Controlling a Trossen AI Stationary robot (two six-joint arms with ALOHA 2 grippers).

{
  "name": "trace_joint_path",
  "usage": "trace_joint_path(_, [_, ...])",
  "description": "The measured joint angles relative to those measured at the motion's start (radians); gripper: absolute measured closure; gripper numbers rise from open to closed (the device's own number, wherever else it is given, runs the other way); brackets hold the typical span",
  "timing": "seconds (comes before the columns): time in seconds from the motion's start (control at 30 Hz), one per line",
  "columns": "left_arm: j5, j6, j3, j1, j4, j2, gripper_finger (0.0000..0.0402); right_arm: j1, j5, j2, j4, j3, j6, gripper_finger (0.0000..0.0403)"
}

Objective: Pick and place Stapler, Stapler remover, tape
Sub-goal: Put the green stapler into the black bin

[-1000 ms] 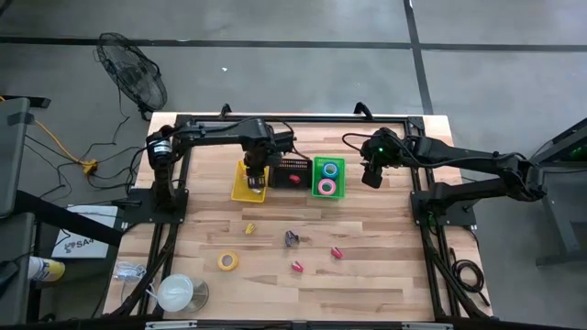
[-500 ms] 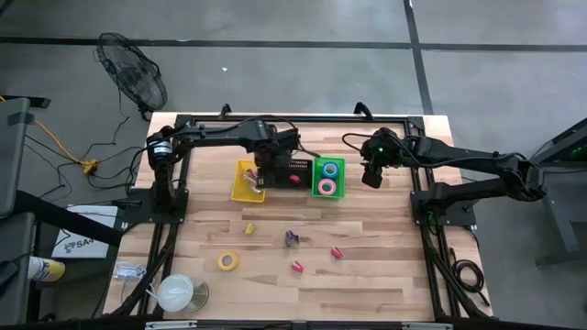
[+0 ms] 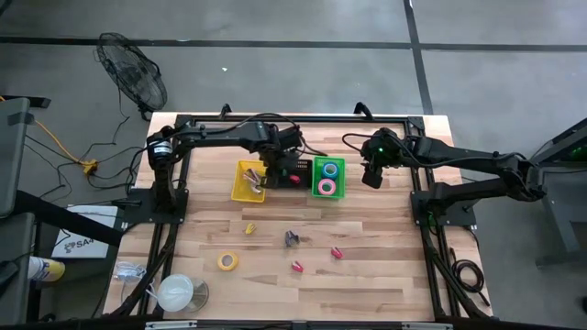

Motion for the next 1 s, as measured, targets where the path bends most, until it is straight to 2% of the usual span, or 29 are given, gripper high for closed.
trace_joint_path(0.27, [0.036,0.060,0.000,0.000,0.091,0.000,0.0326,0.000,0.000,0.000,0.000,0.000,0.000,0.0206])
trace_joint_path(0.8, [0.003,0.051,0.000,0.000,0.098,0.000,0.0324,0.000,0.000,0.000,0.000,0.000,0.000,0.0206])
trace_joint_path(1.0, [0.001,0.051,0.000,0.000,0.098,0.000,0.0283,0.000,0.000,0.000,-0.001,0.001,0.000,0.0206])
